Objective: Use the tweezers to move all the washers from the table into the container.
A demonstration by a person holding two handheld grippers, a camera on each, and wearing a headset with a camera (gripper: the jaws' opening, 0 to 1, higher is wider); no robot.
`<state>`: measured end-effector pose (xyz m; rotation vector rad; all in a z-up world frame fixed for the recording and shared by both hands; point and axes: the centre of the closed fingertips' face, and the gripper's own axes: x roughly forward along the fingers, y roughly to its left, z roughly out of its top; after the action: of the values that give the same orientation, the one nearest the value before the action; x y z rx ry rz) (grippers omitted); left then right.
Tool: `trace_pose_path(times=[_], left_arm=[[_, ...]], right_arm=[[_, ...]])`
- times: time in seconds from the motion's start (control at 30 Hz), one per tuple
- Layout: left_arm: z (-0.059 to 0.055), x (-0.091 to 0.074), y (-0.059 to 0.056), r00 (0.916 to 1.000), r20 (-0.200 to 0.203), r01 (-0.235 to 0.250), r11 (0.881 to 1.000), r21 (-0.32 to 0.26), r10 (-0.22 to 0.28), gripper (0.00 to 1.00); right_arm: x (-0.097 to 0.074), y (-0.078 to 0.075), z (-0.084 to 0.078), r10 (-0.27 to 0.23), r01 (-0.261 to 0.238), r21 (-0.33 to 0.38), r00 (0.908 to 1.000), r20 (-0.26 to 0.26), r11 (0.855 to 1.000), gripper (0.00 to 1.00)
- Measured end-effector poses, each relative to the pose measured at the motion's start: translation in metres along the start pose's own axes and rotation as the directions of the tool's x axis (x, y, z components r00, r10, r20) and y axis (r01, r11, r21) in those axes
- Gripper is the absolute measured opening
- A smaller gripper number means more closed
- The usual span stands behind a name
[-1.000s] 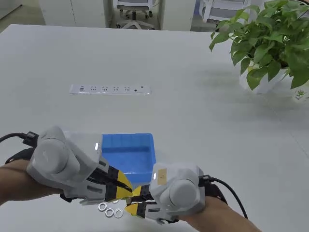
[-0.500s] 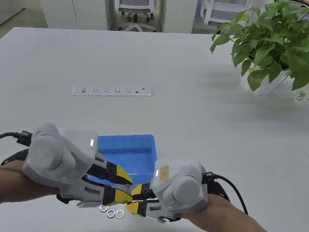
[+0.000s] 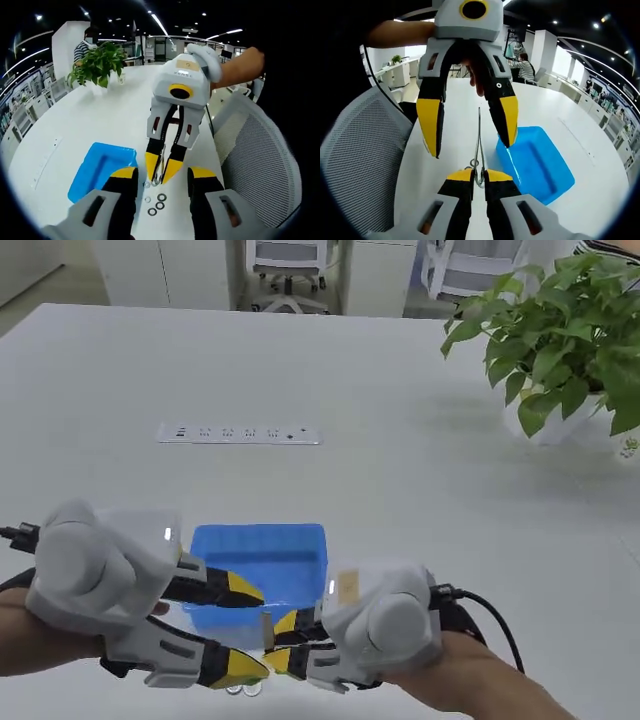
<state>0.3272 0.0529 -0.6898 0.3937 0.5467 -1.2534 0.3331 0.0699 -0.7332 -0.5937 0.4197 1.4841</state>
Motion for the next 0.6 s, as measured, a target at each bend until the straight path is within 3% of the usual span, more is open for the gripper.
trace_pose_path(times=[0.3, 0.6], left_arm=[[-0.002, -0.012, 0.000, 0.9959, 0.066, -0.054, 0.994, -0.095, 0.061, 0.63], [-0.004, -0.027, 0.005, 0.9809, 0.125, -0.130, 0.979, -0.155, 0.150, 0.72]], right_arm=[[-0.007, -0.006, 0.016, 0.008, -0.008, -0.030, 0.9999, 0.011, 1.000, 0.09], [-0.012, -0.016, 0.031, 0.015, -0.013, -0.041, 0.9992, 0.036, 0.999, 0.09]])
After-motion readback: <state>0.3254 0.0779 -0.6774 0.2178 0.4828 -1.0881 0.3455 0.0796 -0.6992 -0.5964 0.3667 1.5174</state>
